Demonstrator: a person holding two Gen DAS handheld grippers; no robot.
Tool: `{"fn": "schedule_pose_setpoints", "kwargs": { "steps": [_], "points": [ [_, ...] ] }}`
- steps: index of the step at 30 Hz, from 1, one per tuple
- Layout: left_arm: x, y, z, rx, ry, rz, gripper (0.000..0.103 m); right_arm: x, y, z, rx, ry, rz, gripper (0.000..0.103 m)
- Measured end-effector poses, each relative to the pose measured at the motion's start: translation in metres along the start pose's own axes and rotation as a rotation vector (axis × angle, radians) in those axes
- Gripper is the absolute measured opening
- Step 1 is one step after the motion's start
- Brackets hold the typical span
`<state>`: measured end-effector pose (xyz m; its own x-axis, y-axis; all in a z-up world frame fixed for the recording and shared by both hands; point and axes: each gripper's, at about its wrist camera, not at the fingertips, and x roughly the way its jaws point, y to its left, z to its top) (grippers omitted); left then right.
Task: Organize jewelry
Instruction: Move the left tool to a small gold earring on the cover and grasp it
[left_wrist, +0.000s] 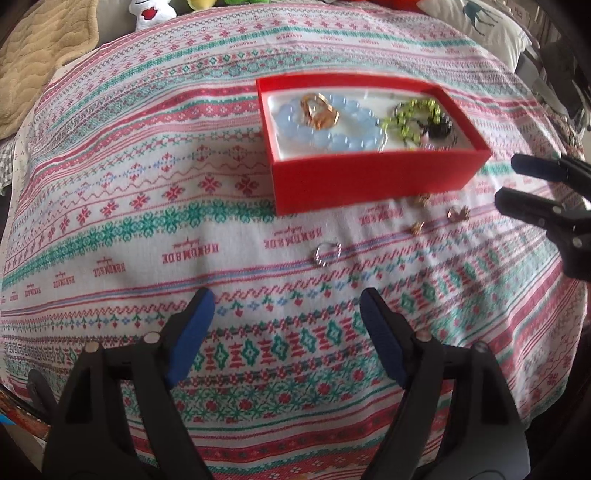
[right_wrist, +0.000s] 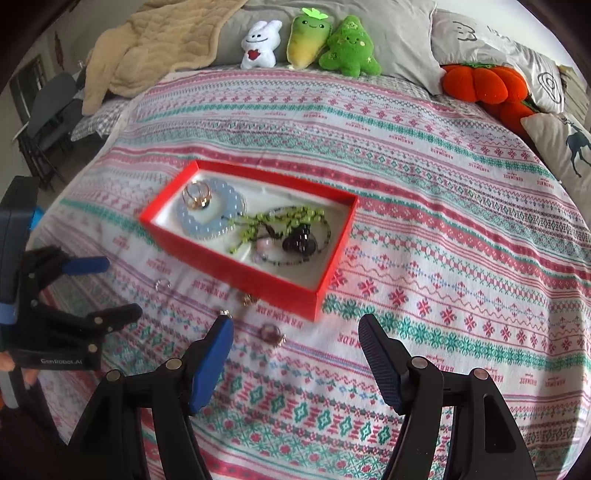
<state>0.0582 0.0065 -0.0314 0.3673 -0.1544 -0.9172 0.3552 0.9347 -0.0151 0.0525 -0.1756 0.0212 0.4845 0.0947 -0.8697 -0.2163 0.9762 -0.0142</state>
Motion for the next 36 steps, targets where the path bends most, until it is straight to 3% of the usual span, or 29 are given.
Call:
{"fn": "schedule_pose_setpoints", "kwargs": {
  "steps": [5, 13, 23, 25, 33, 36],
  "points": [
    [0.005, 0.002, -0.011, 0.030, 0.000, 0.021, 0.081, 0.013, -0.001, -0.014, -0.011, 0.038, -0.009, 0.072],
    [0.005, -0.002, -0.017, 0.081, -0.064, 0.019, 0.084, 0.036, -0.002, -0.038, -0.031, 0.106, -0.021, 0.072],
    [0.009, -0.009, -0.017, 0.116, -0.149, 0.009, 0.087, 0.043, -0.007, -0.052, -0.001, 0.068, -0.014, 0.084],
    [0.010, -0.010, -0.014, 0.113, -0.158, 0.000, 0.085, 0.045, -0.009, -0.049, -0.003, 0.062, -0.015, 0.085],
    [0.014, -0.017, 0.001, 0.124, -0.167, -0.068, 0.054, 0.049, -0.005, -0.042, -0.018, 0.051, -0.023, 0.086],
    [0.016, -0.017, 0.004, 0.113, -0.164, -0.088, 0.049, 0.050, -0.005, -0.041, -0.023, 0.049, -0.023, 0.086]
  ]
}}
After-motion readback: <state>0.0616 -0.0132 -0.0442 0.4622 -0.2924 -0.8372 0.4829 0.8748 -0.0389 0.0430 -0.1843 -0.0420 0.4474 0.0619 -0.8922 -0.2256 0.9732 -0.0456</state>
